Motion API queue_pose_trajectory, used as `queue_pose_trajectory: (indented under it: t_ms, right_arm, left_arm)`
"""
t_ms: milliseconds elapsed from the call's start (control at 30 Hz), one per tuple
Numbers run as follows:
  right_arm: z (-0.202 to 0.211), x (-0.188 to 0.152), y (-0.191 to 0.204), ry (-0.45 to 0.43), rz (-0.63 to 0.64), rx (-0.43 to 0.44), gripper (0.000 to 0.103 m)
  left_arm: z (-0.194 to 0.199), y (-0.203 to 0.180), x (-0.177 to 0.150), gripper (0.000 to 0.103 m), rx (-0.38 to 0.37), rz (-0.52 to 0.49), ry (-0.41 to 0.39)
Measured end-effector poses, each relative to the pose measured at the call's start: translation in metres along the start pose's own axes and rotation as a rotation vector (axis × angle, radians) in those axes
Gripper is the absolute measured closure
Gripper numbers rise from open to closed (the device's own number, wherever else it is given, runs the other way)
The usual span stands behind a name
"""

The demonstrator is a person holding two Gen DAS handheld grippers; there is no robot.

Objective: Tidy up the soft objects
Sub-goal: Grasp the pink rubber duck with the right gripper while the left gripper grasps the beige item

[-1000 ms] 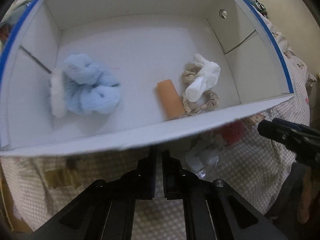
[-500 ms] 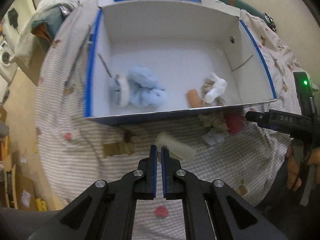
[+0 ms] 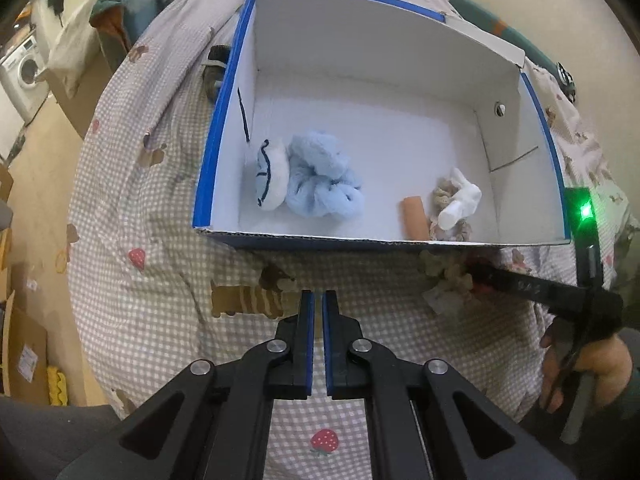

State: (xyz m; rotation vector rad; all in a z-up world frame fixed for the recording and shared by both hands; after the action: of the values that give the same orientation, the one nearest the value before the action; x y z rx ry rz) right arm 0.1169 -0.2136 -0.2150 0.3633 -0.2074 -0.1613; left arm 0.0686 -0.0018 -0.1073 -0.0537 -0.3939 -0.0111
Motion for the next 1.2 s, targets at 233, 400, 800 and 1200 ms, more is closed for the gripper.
queue_pose_trajectory:
  t_ms: [233,400,800,1200]
  right_arm:
    - [0.006,0.001,0.007,-0.046,0.078,-0.045,0.053]
    - [0.026,-0.006,0.005,-0.066,0.048,-0.005,0.053]
    - [0.064,-0.020,-0.016,-0.104,-0.027,0.090,0.053]
    - [0.062,-0.045,-0.015,-0.115,-0.051,0.118,0.053]
  left_arm:
    - [-0.004,0.007,-0.003,0.097,-0.015,0.047,0.030]
    - [-0.011,0.030,-0.006,0.058,0.013,0.139,0.065]
    - [-0.055,0.014,-0.012,0.040,0.002,0.154,0.191]
    - [-0.106,-0.013,-0.006,0.096,0.031,0.047,0.246]
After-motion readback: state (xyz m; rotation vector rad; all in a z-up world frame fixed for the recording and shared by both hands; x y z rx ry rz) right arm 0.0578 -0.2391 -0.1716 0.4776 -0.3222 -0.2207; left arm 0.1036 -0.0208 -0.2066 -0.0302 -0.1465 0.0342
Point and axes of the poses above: each gripper's, at about its wrist camera, not at the fingertips, and z roughly against the way its jaws point, y to its left, x to its top, the point moved 4 cm from there along -z, roughly the way its jaws point, and after that the axes turned 5 degrees about x, right-handed, at the moved point
